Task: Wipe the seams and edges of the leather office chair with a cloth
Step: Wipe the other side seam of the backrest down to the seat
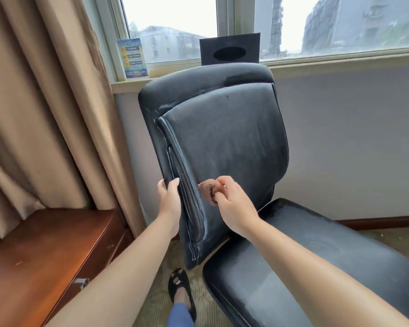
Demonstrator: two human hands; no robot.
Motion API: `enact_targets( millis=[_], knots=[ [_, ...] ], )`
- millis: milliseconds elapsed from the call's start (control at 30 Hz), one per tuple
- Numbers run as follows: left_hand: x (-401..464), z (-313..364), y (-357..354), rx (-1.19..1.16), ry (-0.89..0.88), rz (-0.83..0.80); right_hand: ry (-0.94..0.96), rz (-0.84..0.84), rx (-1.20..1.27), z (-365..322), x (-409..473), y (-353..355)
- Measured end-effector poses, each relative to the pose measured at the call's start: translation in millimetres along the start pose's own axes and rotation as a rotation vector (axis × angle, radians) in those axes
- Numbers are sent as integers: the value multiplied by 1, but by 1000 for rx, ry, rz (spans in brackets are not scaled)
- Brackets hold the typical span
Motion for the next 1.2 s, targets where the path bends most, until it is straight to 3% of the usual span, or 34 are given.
enact_targets(
  millis=[300, 500, 867, 1200],
  knots=[
    [-28, 5, 11, -80, 70, 26, -25, 71, 307, -44, 0, 21],
    [-49, 71, 7, -125, -159, 72, 42, 74, 325, -81, -11, 33],
    [-73, 130, -1, -102, -321, -19, 70, 142, 288, -120, -18, 71],
    [-75, 147, 1, -58, -255, -4, 71, 196, 266, -139, -27, 96]
  ],
)
Point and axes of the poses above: each hand's wrist, its own x-axis towards the middle knuckle, its own y-axis out of the back of the hand, z = x × y, the point moved 10 cm from there along x, towards the middle knuckle, and after that the axes turned 11 degrees about -x, right-handed, at the moved point
